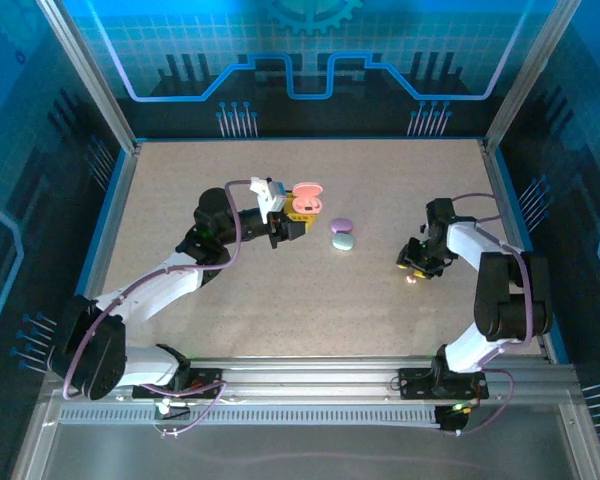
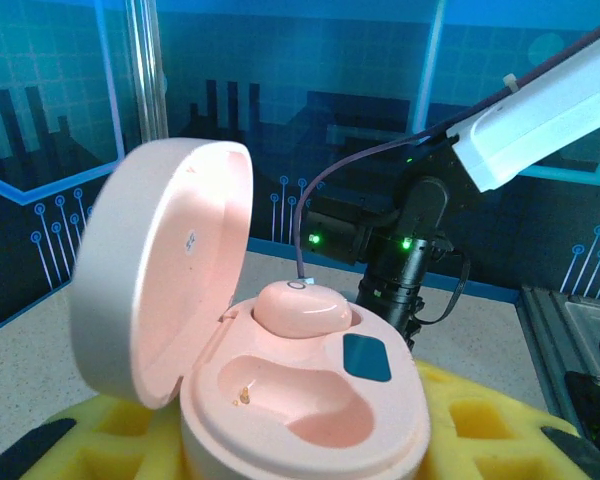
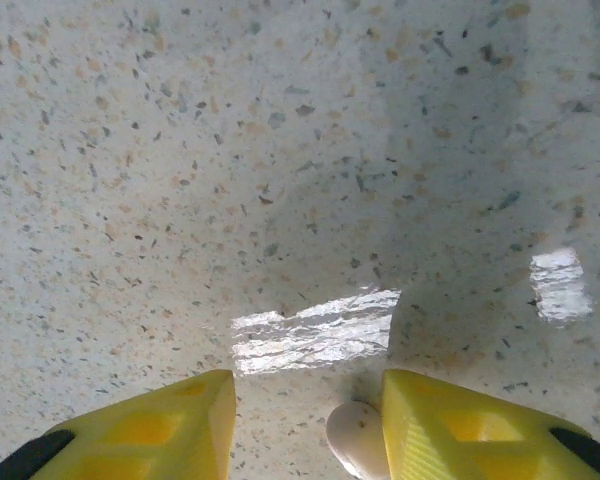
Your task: Insert the wireless bluetooth earbuds into the charging case
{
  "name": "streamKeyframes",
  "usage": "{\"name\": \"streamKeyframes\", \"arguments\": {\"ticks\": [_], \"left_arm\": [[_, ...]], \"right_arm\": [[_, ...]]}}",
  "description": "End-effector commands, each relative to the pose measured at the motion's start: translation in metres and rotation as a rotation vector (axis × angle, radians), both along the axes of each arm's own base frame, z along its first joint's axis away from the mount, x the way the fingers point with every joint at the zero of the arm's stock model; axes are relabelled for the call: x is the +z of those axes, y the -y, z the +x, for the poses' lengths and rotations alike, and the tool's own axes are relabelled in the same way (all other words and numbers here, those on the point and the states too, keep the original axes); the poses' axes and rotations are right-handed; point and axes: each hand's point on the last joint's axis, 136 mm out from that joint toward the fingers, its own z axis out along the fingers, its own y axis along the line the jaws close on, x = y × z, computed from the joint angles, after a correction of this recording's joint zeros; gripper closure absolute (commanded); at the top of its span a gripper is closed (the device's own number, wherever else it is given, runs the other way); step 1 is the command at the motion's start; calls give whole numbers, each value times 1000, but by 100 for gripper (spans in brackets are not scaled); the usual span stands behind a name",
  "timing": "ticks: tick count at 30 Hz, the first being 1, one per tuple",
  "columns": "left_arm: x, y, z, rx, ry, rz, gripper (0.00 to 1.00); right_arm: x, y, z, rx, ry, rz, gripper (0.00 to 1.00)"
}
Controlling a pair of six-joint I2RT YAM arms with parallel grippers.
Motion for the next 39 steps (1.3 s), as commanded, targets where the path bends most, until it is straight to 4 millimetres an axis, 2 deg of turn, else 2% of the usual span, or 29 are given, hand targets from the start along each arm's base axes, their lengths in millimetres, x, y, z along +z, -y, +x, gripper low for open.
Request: {"name": "streamKeyframes", "arguments": {"ticks": [1, 12, 14, 22, 31, 35, 37, 39], "left_arm": [[21, -1, -8, -3, 70, -18, 71], [21, -1, -8, -3, 72, -16, 71], [19, -1, -8, -2, 70, -14, 71], [18, -2, -7, 1, 65, -13, 71], [17, -1, -7, 0, 62, -11, 71], [17, -1, -6, 4, 62, -11, 71], [17, -2, -6, 8, 64, -11, 71], [17, -3, -6, 15, 67, -11, 71]], "right_arm": [[-2, -7, -7, 54, -45, 15, 56], [-6, -7, -21, 50, -103, -10, 61], [-8, -6, -22, 53, -110, -24, 64], [-10, -7, -27, 78, -146, -68, 65], [-12, -6, -28, 86, -161, -86, 73], [-13, -12, -29, 104, -166, -77, 77], [-14, -19, -28, 121, -167, -60, 81], [-13, -28, -27, 142, -164, -44, 82]]}}
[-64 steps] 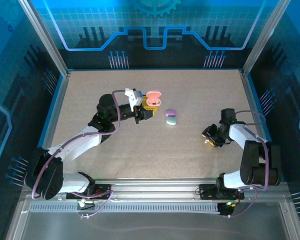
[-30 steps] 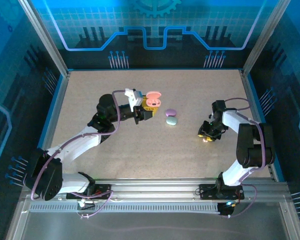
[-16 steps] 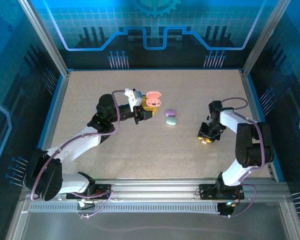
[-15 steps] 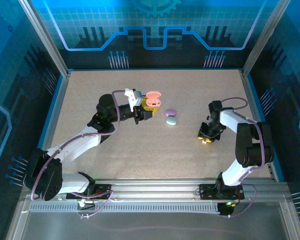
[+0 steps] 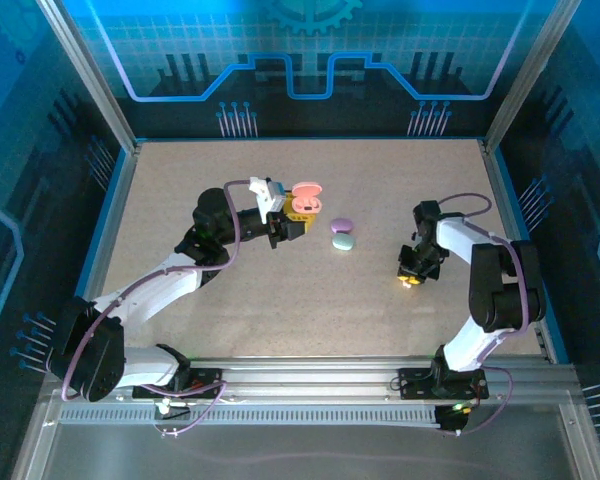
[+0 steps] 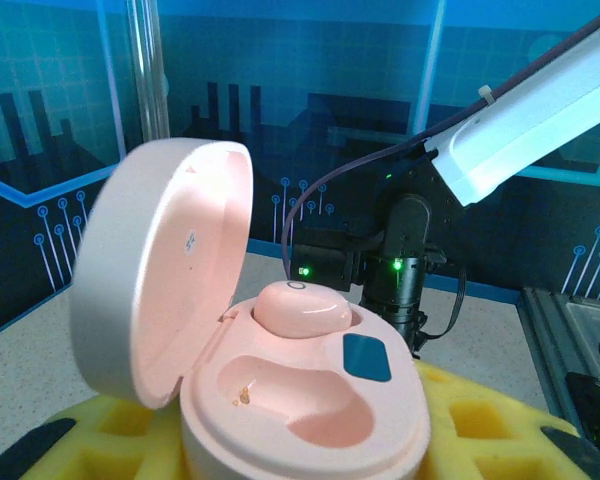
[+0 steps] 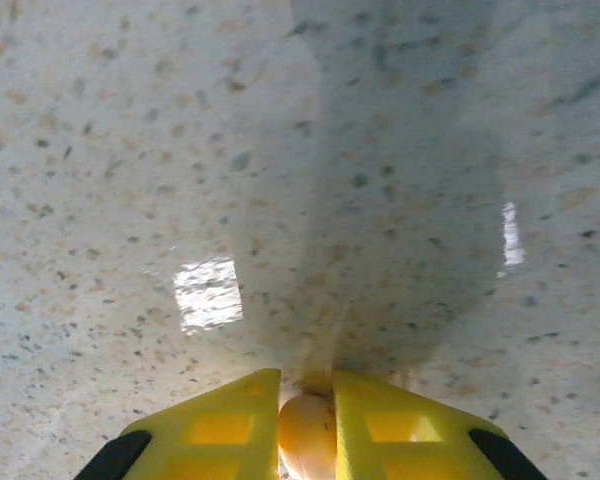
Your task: Insert the wireless bluetooth earbuds into the charging case
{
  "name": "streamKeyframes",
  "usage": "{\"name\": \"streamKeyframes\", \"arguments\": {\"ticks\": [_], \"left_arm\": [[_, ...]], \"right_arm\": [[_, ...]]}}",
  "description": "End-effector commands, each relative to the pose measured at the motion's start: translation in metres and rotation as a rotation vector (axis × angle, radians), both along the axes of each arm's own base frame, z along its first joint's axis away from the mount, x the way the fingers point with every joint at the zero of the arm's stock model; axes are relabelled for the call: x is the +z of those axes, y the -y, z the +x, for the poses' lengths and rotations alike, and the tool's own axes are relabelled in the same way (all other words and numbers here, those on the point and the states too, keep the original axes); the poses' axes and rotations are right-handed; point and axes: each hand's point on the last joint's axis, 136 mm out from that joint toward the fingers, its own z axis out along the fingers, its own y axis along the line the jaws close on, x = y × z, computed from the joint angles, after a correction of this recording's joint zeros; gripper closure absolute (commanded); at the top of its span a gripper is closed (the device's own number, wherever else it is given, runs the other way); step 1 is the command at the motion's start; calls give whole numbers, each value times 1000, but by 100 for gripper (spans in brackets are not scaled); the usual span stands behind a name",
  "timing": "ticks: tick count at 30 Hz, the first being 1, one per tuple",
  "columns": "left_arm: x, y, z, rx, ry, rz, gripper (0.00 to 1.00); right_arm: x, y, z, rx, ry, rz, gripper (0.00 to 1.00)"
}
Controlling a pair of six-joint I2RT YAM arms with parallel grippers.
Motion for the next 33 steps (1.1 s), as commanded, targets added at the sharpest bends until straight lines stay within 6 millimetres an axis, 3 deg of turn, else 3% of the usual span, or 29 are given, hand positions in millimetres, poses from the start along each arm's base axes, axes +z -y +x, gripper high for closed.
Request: {"name": "streamKeyframes", "arguments": {"ticks": [1, 8, 12, 18, 26, 33], "left_arm": [[15, -2, -5, 11, 62, -10, 71], [21, -6, -5, 40, 83, -18, 71], [21, -8, -7, 45, 86, -16, 71], [22, -10, -9, 52, 89, -15, 71], [22, -10, -10, 52, 89, -14, 71], [21, -9, -10, 48, 84, -15, 71]], "right_arm": [[-1, -22, -3, 51, -30, 37, 82], [8, -75, 13, 150, 12, 100, 81], [0, -93, 19, 202, -6, 59, 80], [-3, -102, 24, 308, -26, -62, 79], [-1, -110, 19, 412, -48, -90, 71], [0, -112, 18, 457, -65, -96, 74]]}}
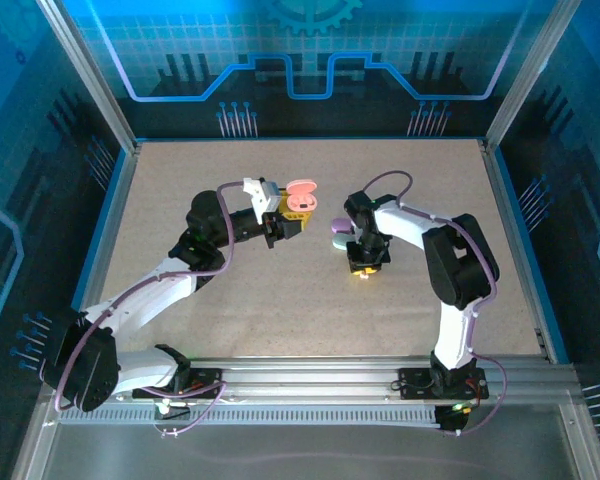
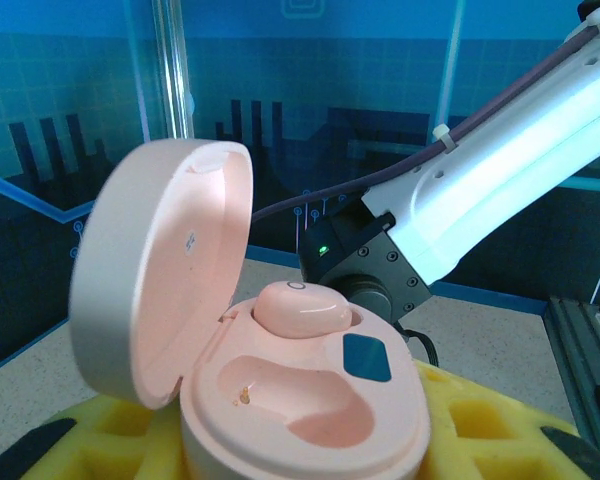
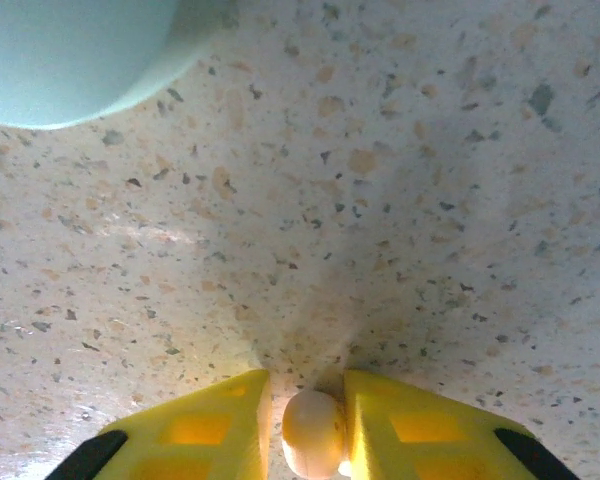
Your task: Insert the wireless bluetooth earbuds into the charging case
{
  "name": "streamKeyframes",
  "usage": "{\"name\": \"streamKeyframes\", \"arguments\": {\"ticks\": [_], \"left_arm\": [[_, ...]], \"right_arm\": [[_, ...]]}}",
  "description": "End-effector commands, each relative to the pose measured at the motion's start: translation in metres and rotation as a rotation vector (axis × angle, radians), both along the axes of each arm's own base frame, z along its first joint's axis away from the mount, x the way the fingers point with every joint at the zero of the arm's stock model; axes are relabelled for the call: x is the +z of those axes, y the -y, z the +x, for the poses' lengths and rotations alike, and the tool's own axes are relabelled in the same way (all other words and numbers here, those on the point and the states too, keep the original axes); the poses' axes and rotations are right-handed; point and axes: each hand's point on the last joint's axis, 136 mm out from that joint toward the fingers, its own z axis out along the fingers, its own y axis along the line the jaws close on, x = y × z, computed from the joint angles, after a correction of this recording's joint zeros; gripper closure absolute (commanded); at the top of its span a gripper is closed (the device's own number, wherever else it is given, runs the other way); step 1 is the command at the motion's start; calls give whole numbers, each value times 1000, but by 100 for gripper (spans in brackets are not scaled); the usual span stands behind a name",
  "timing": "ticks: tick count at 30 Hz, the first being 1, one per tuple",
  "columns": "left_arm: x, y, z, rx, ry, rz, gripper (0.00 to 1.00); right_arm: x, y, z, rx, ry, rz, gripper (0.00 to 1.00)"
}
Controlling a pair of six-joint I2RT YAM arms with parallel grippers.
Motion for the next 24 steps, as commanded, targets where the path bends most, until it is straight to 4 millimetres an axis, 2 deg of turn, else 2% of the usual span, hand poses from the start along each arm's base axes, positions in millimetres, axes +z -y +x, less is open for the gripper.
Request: {"name": "streamKeyframes", "arguments": {"ticks": [1, 10, 15, 19, 24], "left_arm": [[10, -1, -6, -1, 47, -8, 71], [9, -1, -5, 2, 44, -7, 71], [7, -1, -5, 3, 40, -3, 71], [6, -1, -3, 8, 42, -2, 71], [6, -1, -1, 19, 45, -2, 71]], "right_arm": [[-1, 0, -8, 47, -39, -34, 75], [-4, 2, -9, 53, -49, -54, 78], [2, -1, -7, 46, -25, -35, 81], [29, -8, 2, 24, 55, 52, 81], [90, -27, 16, -41, 185, 339, 81]]}}
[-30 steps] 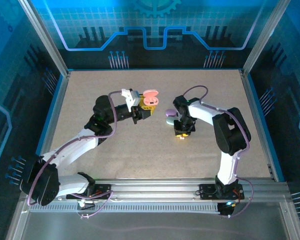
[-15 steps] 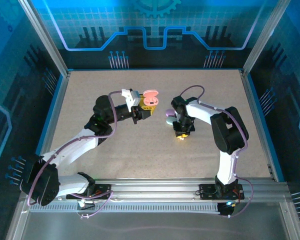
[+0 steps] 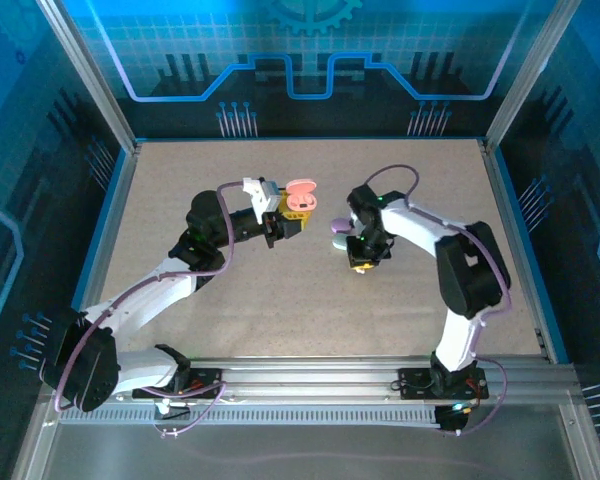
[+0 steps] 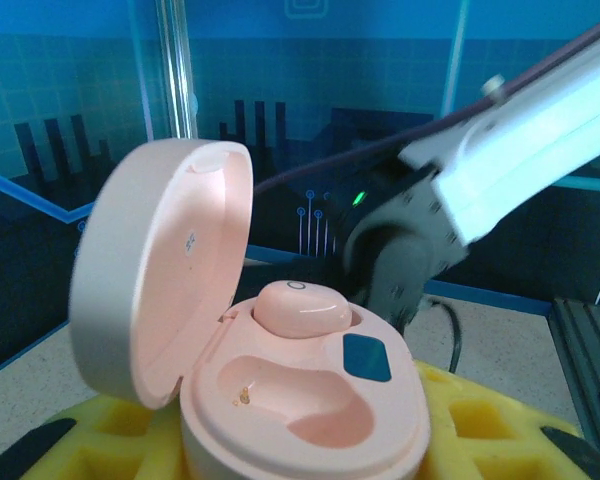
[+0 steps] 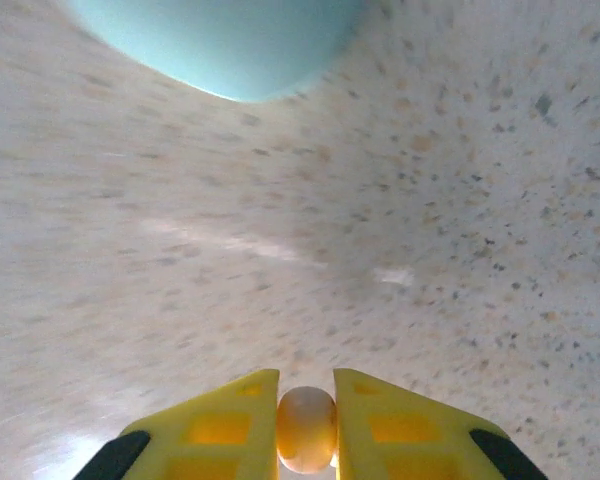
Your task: Insert the wireless bluetooth earbuds into the charging case
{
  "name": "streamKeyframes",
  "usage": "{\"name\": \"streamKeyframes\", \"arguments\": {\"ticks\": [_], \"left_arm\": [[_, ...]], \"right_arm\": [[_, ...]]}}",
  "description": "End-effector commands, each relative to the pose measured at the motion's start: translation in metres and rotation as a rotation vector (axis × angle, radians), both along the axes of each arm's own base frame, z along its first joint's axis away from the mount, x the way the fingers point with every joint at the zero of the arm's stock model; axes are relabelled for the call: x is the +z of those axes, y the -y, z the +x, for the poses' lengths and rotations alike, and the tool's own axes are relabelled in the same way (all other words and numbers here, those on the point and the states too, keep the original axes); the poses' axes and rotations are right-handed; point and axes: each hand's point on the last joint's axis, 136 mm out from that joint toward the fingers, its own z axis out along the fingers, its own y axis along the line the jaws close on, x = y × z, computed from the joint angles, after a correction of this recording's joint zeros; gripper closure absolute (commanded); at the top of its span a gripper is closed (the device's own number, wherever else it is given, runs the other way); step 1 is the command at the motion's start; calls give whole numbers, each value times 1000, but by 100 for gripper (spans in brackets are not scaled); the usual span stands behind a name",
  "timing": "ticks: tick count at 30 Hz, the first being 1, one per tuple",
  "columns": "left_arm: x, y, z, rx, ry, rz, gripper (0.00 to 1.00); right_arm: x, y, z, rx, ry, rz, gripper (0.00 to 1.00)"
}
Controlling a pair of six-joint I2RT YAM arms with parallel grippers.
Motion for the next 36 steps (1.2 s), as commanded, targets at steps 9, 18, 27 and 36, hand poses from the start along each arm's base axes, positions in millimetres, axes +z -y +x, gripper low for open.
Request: {"name": "streamKeyframes", "arguments": {"ticks": [9, 18, 27, 36], "left_arm": [[6, -1, 3, 33, 50, -6, 71], [1, 0, 6, 42, 52, -1, 71], [-12, 6, 14, 88, 84, 52, 71], [-20, 22, 16, 98, 128, 81, 72]], "right_arm": [[178, -46, 14, -7, 192, 958, 81], [241, -54, -2, 131, 208, 1187, 81], [274, -53, -9, 137, 290, 1167, 81], [300, -63, -23, 187, 382, 1089, 81]]}}
